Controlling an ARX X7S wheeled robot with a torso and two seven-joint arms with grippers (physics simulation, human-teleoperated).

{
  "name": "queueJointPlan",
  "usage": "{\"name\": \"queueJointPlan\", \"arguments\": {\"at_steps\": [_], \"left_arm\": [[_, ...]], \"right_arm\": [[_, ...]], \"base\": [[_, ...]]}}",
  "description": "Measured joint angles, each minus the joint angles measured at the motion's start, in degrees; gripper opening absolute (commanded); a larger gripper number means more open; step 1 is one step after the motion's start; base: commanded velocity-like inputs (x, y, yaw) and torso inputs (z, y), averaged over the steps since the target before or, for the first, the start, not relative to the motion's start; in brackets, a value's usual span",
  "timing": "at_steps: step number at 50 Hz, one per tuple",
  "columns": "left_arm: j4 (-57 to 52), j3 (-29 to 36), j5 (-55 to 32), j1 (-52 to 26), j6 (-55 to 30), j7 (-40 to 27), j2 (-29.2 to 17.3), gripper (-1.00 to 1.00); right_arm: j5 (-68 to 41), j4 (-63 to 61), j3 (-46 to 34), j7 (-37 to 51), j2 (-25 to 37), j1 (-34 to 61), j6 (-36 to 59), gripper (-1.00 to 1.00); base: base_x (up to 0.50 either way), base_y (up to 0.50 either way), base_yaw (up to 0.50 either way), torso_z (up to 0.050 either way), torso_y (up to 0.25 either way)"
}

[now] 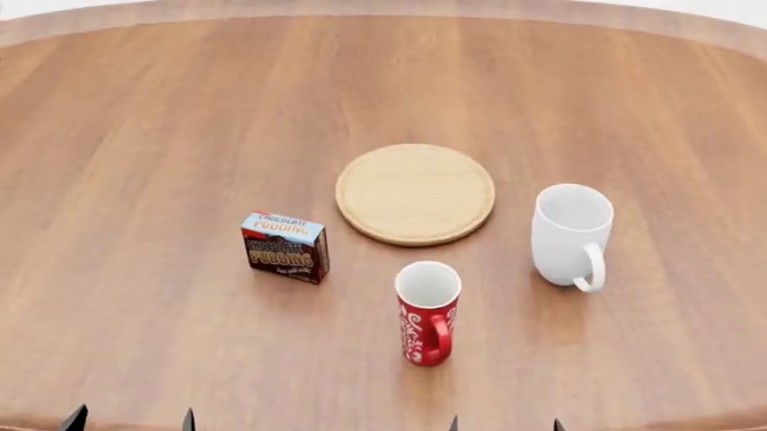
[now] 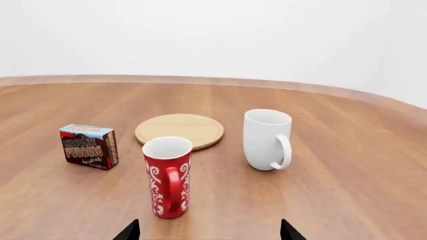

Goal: Put the chocolate pudding to the left of the plate.

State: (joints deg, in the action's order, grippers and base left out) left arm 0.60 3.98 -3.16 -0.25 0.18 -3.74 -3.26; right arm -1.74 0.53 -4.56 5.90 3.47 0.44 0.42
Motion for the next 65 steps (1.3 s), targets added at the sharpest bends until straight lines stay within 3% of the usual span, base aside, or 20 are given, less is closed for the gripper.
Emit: {"name": "queueJointPlan", "arguments": {"at_steps": [65], "left_arm": [[0.7, 4.9, -3.8, -0.5, 0.9, -4.2, -3.9, 1.00]], "right_arm": [[-2.0, 0.9, -5.6, 5.0, 3.8, 0.7, -0.7, 1.00]], "base": [[0.00, 0.15, 0.00, 0.000, 0.000]]}}
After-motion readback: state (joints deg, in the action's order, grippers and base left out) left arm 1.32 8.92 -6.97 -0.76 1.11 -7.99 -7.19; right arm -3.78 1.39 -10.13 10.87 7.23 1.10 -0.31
